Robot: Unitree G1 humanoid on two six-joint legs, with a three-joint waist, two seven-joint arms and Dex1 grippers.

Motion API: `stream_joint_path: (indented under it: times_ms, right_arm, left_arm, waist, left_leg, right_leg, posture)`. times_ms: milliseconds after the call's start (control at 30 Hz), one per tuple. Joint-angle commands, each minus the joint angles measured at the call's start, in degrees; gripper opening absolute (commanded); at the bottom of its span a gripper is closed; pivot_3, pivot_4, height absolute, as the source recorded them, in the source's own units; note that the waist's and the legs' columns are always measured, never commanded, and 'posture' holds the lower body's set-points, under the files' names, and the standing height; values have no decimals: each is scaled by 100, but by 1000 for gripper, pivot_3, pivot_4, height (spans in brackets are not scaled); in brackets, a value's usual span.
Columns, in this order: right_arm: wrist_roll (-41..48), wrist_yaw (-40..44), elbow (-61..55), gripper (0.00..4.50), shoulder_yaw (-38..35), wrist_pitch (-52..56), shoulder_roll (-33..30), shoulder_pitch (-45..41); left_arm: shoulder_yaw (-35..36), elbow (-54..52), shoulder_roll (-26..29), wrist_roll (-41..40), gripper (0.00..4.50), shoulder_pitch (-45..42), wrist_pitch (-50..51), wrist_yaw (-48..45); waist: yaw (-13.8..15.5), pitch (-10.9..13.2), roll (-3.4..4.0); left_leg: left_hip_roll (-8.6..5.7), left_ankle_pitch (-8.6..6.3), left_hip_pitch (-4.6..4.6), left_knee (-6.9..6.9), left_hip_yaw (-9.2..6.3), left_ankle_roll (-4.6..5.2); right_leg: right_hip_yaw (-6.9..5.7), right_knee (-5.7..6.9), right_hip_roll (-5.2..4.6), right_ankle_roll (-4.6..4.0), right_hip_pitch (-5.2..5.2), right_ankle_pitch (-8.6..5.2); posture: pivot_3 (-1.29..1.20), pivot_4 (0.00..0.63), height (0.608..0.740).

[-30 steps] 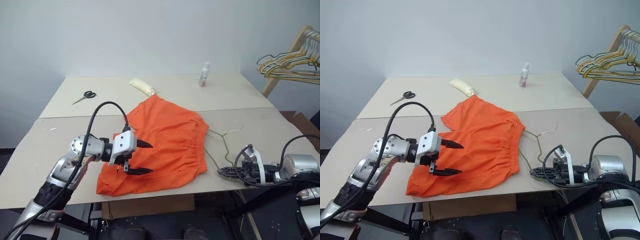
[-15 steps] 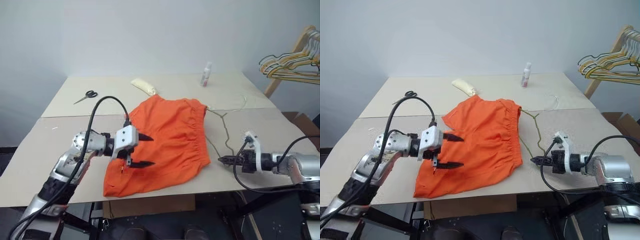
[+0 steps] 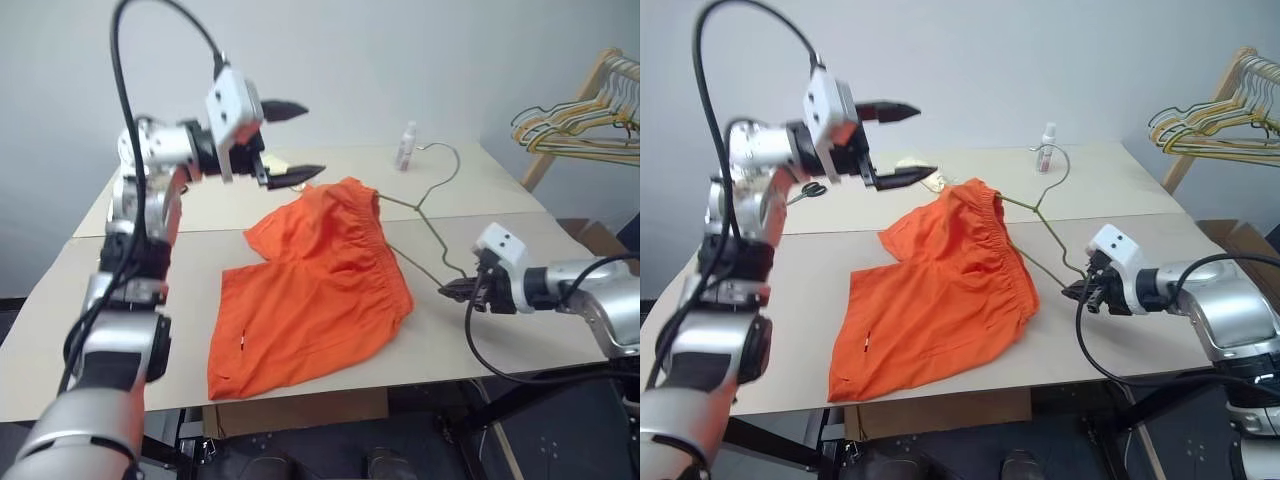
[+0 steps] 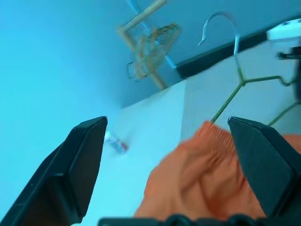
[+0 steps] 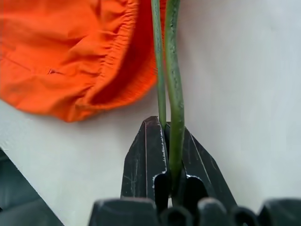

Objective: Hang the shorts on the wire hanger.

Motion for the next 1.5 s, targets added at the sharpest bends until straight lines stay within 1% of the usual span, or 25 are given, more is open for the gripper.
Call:
stream_joint_path:
  times_ms: [33, 133, 267, 333, 400, 467, 600, 667, 700, 733, 767, 1000, 1033, 1100, 1233, 1400, 1467, 1500]
  right_arm:
    - [-123, -11, -174, 0, 133, -100, 80, -487]
    - [-267, 10, -163, 0, 377, -114, 146, -794]
    - [-432, 83, -247, 0, 626, -194, 212, -1039]
    - [-468, 89, -284, 0, 687, -186, 248, -1110]
    - [-496, 104, -362, 0, 727, -176, 270, -1150]
    - [-497, 102, -460, 0, 734, -144, 306, -1181]
    - [-478, 128, -655, 0, 728, -92, 329, -1184]
    - [-472, 157, -766, 0, 735, -93, 307, -1153]
    - [-457, 180, -820, 0, 729, -92, 296, -1134]
    - [-455, 202, -867, 0, 723, -125, 284, -1111]
    - [-456, 246, -936, 0, 713, -207, 260, -1078]
    - [-566, 322, -1201, 0, 792, -309, 190, -978]
    - [-591, 316, -1202, 0, 813, -324, 197, -958]
    - [-663, 294, -1180, 0, 869, -348, 219, -923]
    - [-942, 179, -1082, 0, 987, -611, 249, -822]
    - [-1378, -174, -893, 0, 925, -1734, 453, -632]
    - [-1390, -187, -830, 0, 864, -1866, 515, -623]
    - [-1344, -178, -843, 591, 793, -1855, 528, -602]
  left_arm:
    - [-381, 1146, 20, 302, 4458, -693, -646, -1340]
    - [-792, 2081, -55, 793, 4458, -1241, -1197, -1804]
    - [-1129, 2957, -297, 1352, 4458, -1775, -1759, -1917]
    - [-1190, 3252, -384, 1604, 4458, -1934, -1947, -1826]
    - [-1255, 3478, -435, 1853, 4458, -2061, -2073, -1670]
    - [-1307, 3635, -462, 2061, 4458, -2138, -2164, -1634]
    - [-1308, 3801, -489, 2262, 4458, -2177, -2117, -1838]
    - [-1275, 3834, -490, 2318, 4078, -2139, -2086, -1886]
    - [-1245, 3854, -498, 2334, 3839, -2122, -2025, -1879]
    - [-1228, 3868, -501, 2350, 3575, -2107, -1997, -1889]
    - [-1230, 3879, -495, 2349, 3184, -2092, -1998, -1905]
    - [-1401, 3886, -446, 2166, 828, -2008, -1901, -1928]
    - [-1413, 3876, -434, 2146, 504, -1989, -1908, -1928]
    - [-1488, 3858, -381, 2076, 4, -1946, -1923, -1928]
    - [-1721, 3799, -257, 1891, 4, -1862, -1932, -1928]
    - [-2094, 3657, -31, 1635, 4, -1681, -2001, -1928]
    - [-2175, 3580, 71, 1515, 4, -1613, -2024, -1928]
    - [-2150, 3533, 123, 1458, 0, -1571, -2042, -1928]
  waist:
    - [-37, 0, 0]
    - [-59, 0, -1]
    - [-56, 4, -5]
    - [-52, 3, -5]
    - [-54, 3, -5]
    - [-56, 3, -5]
    - [-71, 3, -5]
    - [-75, 3, -5]
    - [-78, 3, -5]
    - [-82, 3, -5]
    - [-86, 3, -5]
    - [-87, 3, -5]
    - [-87, 3, -5]
    - [-87, 3, -5]
    - [-87, 3, -5]
    - [-93, 3, -5]
    - [-100, 3, -5]
    - [-104, 3, -5]
  left_leg:
    - [-1, -1, 0, 3, 1, 1]
    - [-2, -3, -2, 10, 2, 6]
    - [0, -10, -15, 18, -1, 18]
    - [-1, -12, -41, 26, -1, 22]
    - [-6, -10, -94, 46, -1, 20]
    - [-8, 8, -105, 50, 0, -11]
    - [-9, 1, -115, 52, 1, 2]
    - [-9, -4, -116, 53, 0, 9]
    - [-8, -16, -116, 53, 0, 31]
    - [-8, -16, -117, 55, 0, 31]
    - [-8, -16, -117, 57, 0, 31]
    - [-9, -19, -120, 78, -1, 35]
    - [-9, -19, -120, 81, -1, 36]
    - [-9, -19, -119, 82, -1, 37]
    - [-9, -20, -119, 84, -1, 37]
    - [-9, -20, -119, 86, -2, 38]
    - [-10, -20, -120, 89, -1, 38]
    - [-10, -21, -120, 89, -1, 39]
  right_leg:
    - [-1, 0, 1, 3, 4, -2]
    - [1, 1, 1, 5, 4, -2]
    - [-2, 2, 1, 10, -3, -3]
    - [0, 5, 0, 14, -27, 0]
    - [3, 28, -4, 22, -85, 5]
    - [4, 49, -5, 25, -95, 8]
    - [4, 40, -7, 29, -98, 9]
    - [3, 39, -7, 30, -97, 9]
    - [3, 40, -7, 30, -97, 9]
    - [3, 41, -6, 30, -99, 9]
    - [2, 42, -6, 30, -99, 9]
    - [3, 57, -9, 33, -97, 9]
    - [3, 60, -9, 33, -97, 9]
    - [3, 64, -9, 34, -97, 9]
    - [3, 66, -9, 34, -99, 9]
    - [5, 69, -8, 35, -99, 8]
    - [5, 69, -8, 35, -99, 8]
    - [6, 70, -9, 36, -99, 8]
  posture:
    - [27, 0, 740]
    - [26, 0, 740]
    - [18, 0, 740]
    - [13, 0, 740]
    - [8, 0, 740]
    - [8, 0, 740]
    - [-2, 0, 740]
    - [-2, 0, 740]
    - [-2, 0, 740]
    - [-2, 0, 740]
    - [-2, 0, 740]
    - [3, 0, 740]
    - [3, 0, 740]
    - [5, 0, 740]
    - [13, 0, 740]
    - [17, 0, 740]
    - [15, 0, 740]
    - [13, 0, 740]
